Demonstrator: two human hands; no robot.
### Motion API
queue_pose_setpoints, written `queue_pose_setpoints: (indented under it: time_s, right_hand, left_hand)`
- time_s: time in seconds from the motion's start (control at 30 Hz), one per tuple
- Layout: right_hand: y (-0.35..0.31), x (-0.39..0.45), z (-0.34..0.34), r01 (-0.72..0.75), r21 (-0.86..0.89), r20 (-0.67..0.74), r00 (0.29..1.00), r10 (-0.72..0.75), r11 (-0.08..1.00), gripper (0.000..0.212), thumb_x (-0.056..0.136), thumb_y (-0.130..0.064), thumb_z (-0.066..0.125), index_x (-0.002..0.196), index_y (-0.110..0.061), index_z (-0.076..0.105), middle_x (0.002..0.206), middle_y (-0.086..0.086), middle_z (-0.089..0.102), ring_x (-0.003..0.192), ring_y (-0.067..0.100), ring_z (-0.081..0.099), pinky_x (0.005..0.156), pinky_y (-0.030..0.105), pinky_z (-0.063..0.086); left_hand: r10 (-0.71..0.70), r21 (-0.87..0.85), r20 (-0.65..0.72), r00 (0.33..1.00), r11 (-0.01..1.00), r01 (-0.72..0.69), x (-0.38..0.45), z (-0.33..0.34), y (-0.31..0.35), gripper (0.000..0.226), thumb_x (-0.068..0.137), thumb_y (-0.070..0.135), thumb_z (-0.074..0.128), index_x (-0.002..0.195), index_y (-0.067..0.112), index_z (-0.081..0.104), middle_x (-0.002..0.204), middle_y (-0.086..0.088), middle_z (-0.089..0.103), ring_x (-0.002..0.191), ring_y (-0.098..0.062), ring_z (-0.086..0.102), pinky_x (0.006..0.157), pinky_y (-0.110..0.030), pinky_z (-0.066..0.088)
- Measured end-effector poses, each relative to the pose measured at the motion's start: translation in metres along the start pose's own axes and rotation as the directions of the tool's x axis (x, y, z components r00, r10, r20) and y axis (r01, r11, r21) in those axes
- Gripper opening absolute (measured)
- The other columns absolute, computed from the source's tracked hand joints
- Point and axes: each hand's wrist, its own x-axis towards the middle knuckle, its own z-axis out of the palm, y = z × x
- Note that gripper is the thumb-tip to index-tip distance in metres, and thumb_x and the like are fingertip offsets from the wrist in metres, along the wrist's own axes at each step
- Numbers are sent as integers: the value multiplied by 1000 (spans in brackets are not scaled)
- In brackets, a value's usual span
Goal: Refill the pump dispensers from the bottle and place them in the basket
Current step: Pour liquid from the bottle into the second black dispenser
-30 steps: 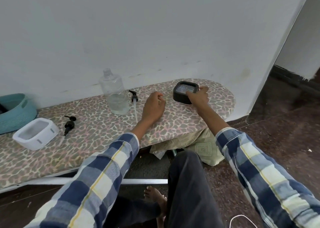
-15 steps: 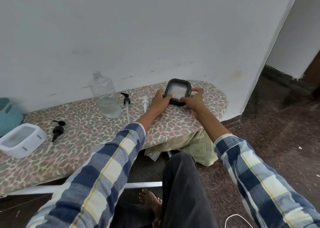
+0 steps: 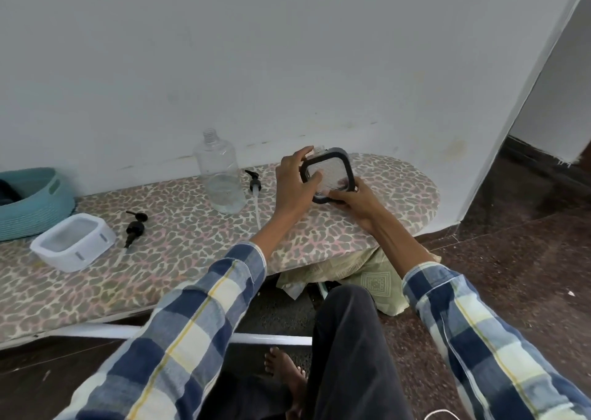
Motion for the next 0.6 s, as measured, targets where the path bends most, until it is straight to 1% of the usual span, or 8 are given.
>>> queue_pose_setpoints:
  time_s: [0.07, 0.17, 0.23, 0.27, 0.37, 0.43, 0.5, 0.6]
  right_hand:
    - [5, -4, 12, 6, 9, 129, 992, -7, 1000, 54, 77, -7, 93, 117, -8, 57, 109, 17, 68, 98, 31, 76, 103, 48, 58]
    - [9, -10, 37, 36, -19, 309, 951, -29, 999, 77, 68, -17, 101, 130, 3, 59, 130, 24, 67, 118, 35, 71, 109, 51, 54]
    - [10, -15, 60, 50, -78, 372, 928, -17, 996, 91, 63, -25, 104, 138, 1, 59, 139, 28, 63, 125, 38, 68, 111, 53, 53]
    - [11, -15, 72, 70, -124, 382, 924, -18, 990, 91, 62, -28, 105, 137, 0, 60, 139, 28, 63, 125, 39, 68, 110, 55, 53]
    - [11, -22, 108, 165, -263, 410, 911, -44, 951, 77, 65, -35, 103, 127, -8, 67, 130, 19, 69, 118, 37, 70, 104, 55, 57]
    - [8, -28, 131, 207, -290, 445, 894, -60, 934, 73, 67, -36, 101, 128, -14, 68, 126, 13, 72, 115, 31, 72, 102, 51, 59]
    - [7, -34, 152, 251, -320, 474, 877, -75, 914, 64, 77, -30, 96, 131, -14, 66, 123, 9, 73, 114, 27, 73, 98, 44, 62]
    - [5, -46, 182, 346, -401, 466, 874, -136, 848, 50, 90, -34, 85, 131, -15, 63, 118, 5, 71, 106, 21, 73, 85, 34, 65]
  left_hand:
    - [4, -39, -46, 999, 999, -5, -12, -22, -5, 55, 97, 35, 76, 147, 33, 53, 143, 4, 55, 131, -17, 55, 107, -33, 49]
    - [-98, -107, -69, 993, 990, 90, -33, -61, -12, 56, 91, 43, 84, 138, 26, 59, 131, 9, 66, 115, -4, 64, 95, -19, 54]
    - [-130, -131, -62, 990, 984, 121, -47, -87, -19, 44, 89, 42, 87, 123, 22, 66, 113, 13, 73, 100, 3, 70, 88, -21, 59]
    - [-140, -141, -66, 988, 981, 130, -52, -100, -24, 40, 89, 39, 88, 118, 20, 68, 107, 13, 74, 94, 4, 71, 85, -21, 60]
    - [-164, -138, -122, 979, 979, 147, -68, -137, -37, 39, 87, 37, 89, 113, 16, 69, 104, 9, 77, 92, 0, 74, 84, -28, 63]
    - [-173, -118, -169, 970, 981, 154, -77, -160, -48, 40, 87, 40, 89, 112, 17, 69, 105, 8, 77, 93, -3, 74, 85, -32, 64]
    - [-190, -107, -214, 958, 980, 170, -87, -181, -57, 41, 87, 44, 88, 110, 17, 68, 104, 7, 77, 94, -6, 75, 86, -37, 64]
    - [-218, -102, -278, 935, 975, 197, -99, -205, -71, 41, 88, 47, 86, 109, 17, 66, 99, 7, 75, 90, -4, 73, 85, -38, 64]
